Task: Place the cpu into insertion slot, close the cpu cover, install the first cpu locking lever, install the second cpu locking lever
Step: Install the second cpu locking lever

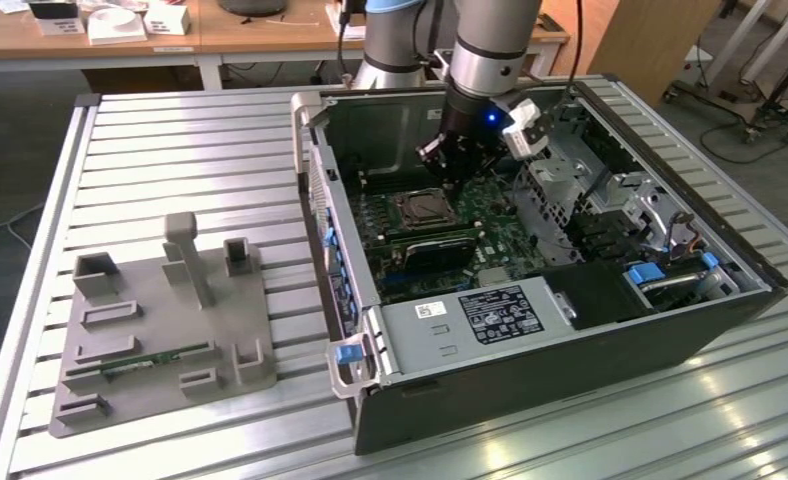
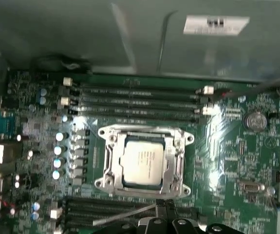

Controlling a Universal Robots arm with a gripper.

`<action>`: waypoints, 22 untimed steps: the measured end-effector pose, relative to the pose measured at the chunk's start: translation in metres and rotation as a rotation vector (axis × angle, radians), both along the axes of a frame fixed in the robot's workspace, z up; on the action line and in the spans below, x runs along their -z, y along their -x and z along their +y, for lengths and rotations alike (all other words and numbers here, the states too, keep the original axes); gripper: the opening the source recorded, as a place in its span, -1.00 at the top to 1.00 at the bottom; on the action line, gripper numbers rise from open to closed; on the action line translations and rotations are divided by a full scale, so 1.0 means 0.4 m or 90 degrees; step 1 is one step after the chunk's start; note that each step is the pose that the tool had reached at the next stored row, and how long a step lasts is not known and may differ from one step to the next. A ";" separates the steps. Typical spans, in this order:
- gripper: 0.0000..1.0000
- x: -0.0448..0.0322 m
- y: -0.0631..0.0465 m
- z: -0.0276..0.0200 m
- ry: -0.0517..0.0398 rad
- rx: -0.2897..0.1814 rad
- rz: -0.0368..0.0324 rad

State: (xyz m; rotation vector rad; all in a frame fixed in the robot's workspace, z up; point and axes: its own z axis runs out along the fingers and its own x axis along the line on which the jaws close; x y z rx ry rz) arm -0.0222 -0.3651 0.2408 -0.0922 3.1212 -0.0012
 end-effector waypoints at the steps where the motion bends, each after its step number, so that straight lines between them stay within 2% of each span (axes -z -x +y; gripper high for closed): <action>1: 0.79 0.000 0.000 -0.008 0.0000 0.000 0.0000; 3: 0.79 0.000 0.001 -0.020 0.0001 0.000 0.0000; 6: 0.79 0.000 0.009 -0.026 0.0000 0.000 -0.0001; 22: 0.79 0.002 0.091 -0.031 0.0000 0.000 0.0000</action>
